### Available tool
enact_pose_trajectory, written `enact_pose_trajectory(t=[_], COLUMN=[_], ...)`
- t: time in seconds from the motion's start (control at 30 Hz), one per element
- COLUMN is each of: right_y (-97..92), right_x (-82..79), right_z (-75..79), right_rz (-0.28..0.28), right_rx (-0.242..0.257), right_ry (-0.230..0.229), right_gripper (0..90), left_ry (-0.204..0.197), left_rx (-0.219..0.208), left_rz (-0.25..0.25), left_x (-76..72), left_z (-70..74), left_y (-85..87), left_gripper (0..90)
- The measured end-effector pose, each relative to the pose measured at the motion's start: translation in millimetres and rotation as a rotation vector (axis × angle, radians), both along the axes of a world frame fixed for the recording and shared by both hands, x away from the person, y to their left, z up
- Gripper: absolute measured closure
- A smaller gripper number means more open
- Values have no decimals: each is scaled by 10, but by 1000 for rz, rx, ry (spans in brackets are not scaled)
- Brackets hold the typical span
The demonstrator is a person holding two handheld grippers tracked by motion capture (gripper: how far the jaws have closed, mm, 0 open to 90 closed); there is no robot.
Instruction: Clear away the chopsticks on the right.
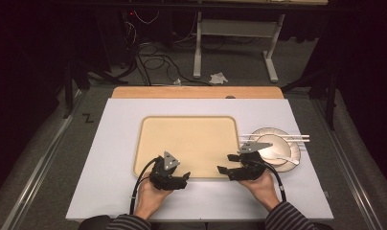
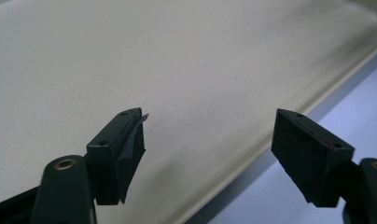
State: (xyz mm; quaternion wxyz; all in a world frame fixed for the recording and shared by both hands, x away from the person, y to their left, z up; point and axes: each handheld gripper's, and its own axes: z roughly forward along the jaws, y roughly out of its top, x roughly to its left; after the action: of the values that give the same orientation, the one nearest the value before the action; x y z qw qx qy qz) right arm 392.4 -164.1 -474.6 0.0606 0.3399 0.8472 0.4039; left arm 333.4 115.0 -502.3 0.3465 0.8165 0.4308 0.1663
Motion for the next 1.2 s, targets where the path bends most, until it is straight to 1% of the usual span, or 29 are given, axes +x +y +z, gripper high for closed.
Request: enact_pose_trajectory(t=[0.03, 0.13, 0.17, 0.2, 0.27, 0.33, 0.43, 0.53, 0.57, 0.63, 0.67, 0.7, 0.73, 0.8, 0.83, 0.87, 0.9, 0.93, 0.97, 1.0, 1.03, 1.07, 1.1, 1.13, 1.17, 1.2], right_y=[-6, -28, -33, -39, -43, -82, -122, -196, -229, -305, -305, -364, -364, -424, -479, -479, -538, -538, -569, -628, -628, -678, -678, -716, -748, -781], right_x=[-3, -22, -30, -41, -46, -71, -93, -130, -152, -193, -193, -228, -228, -254, -286, -286, -311, -311, -326, -362, -362, -396, -396, -413, -426, -439], right_z=[1, 17, 24, 33, 36, 53, 55, 67, 79, 99, 99, 108, 108, 113, 127, 127, 142, 142, 148, 163, 163, 183, 183, 193, 202, 209], right_rz=[4, 5, 5, 11, 12, 20, 15, -4, -13, -36, -36, -59, -59, -71, -94, -94, -113, -113, -121, -133, -133, -151, -151, -159, -167, -183], right_rx=[5, 7, 6, -5, -7, 5, 0, 7, 10, 16, 16, 27, 27, 39, 47, 47, 57, 57, 61, 67, 67, 70, 70, 72, 68, 59], right_ry=[-6, -4, 7, 9, 6, 8, -1, -10, -20, -34, -34, -41, -41, -43, -51, -51, -48, -48, -55, -76, -76, -84, -84, -95, -101, -118], right_gripper=[364, 397, 411, 446, 457, 482, 490, 499, 499, 498, 498, 495, 495, 485, 486, 486, 504, 504, 515, 520, 520, 520, 520, 520, 520, 520], left_ry=[-2, -12, -17, -22, -27, -43, -39, -49, -51, -53, -55, -56, -56, -59, -58, -53, -50, -48, -46, -46, -46, -44, -43, -41, -39, -38], left_rx=[-2, -7, -15, -23, -25, -19, -27, -27, -24, -7, -4, -2, 0, 0, -3, 0, 3, 7, 10, 10, 10, 12, 13, 13, 12, 16], left_rz=[1, 1, 2, 0, 2, 8, -4, -28, -33, -49, -55, -64, -69, -90, -99, -108, -118, -126, -135, -148, -148, -153, -159, -161, -166, -166], left_x=[-2, -8, -6, 4, 12, 41, 70, 102, 109, 130, 139, 155, 164, 188, 198, 208, 217, 226, 233, 242, 242, 247, 255, 262, 270, 278], left_z=[-1, 0, -1, -2, -3, -13, -14, -6, -7, -4, -2, 4, 8, 16, 14, 12, 9, 6, 5, 3, 3, 2, 0, -2, -5, -4], left_y=[-1, -7, -12, -17, -22, -51, -78, -133, -145, -179, -191, -211, -224, -268, -288, -311, -336, -361, -390, -421, -421, -438, -456, -468, -479, -486], left_gripper=[259, 258, 258, 261, 262, 265, 264, 264, 263, 262, 262, 260, 260, 259, 259, 259, 259, 259, 261, 264, 265, 267, 267, 268, 268, 269])
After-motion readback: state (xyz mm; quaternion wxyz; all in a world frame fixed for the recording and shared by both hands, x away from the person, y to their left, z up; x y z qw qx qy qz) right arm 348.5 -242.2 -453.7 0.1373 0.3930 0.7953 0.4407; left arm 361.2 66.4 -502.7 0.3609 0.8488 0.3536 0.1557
